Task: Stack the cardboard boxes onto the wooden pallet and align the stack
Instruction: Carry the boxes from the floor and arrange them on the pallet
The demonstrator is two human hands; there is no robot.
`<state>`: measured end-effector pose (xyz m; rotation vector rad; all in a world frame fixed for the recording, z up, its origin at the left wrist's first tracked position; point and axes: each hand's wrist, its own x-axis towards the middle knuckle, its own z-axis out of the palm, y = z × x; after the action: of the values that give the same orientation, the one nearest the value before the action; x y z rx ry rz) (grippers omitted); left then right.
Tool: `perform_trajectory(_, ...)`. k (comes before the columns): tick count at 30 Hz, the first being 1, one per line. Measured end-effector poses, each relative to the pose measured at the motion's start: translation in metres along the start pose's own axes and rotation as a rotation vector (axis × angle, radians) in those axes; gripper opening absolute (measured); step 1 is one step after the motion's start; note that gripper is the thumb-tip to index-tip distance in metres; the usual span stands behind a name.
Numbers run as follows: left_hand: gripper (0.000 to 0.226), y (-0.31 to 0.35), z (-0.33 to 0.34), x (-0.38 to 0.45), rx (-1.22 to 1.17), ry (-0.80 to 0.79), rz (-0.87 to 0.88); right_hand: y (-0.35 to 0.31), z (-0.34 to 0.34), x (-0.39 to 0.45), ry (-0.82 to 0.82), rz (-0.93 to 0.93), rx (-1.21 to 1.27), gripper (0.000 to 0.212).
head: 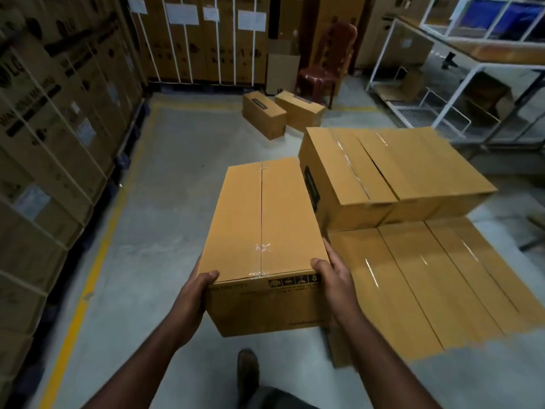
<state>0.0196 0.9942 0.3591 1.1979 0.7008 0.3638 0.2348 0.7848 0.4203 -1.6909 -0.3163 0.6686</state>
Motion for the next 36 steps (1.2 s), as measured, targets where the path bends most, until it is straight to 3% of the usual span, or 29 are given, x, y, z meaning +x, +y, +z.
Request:
perform_trajectory(3, 0.063, -0.008, 0.044, -0.048, 0.041, -0.081, -0.020, 0.007, -0.055, -0.047, 0.027, -0.007, 0.002, 0.071)
perform_trajectory(6, 0.067, -0.022, 0.093, -0.084, 0.082, -0.114, -0.002, 0.019, -0.112, -0.079, 0.021, -0.012, 0.024, 0.071)
perform_trajectory(12, 0.074, -0.073, 0.210, -0.142, 0.156, -0.056, 0.029, 0.061, -0.247, -0.120, -0.050, -0.016, 0.000, 0.062)
perform_trajectory(18, 0.085, -0.131, 0.357, -0.182, 0.185, -0.028, 0.020, 0.105, -0.410, -0.132, -0.141, 0.016, 0.017, 0.080)
perform_trajectory(22, 0.092, -0.155, 0.426, -0.193, 0.224, -0.098, -0.097, 0.129, -0.491, -0.124, -0.177, 0.090, 0.023, 0.066)
perform_trajectory(27, 0.086, -0.175, 0.471, -0.191, 0.158, -0.152, -0.275, 0.143, -0.547, -0.090, -0.279, 0.186, -0.052, 0.069)
perform_trajectory(36, 0.091, -0.205, 0.506, -0.121, 0.102, -0.118, -0.306, 0.187, -0.576, -0.024, -0.351, 0.438, -0.135, 0.077)
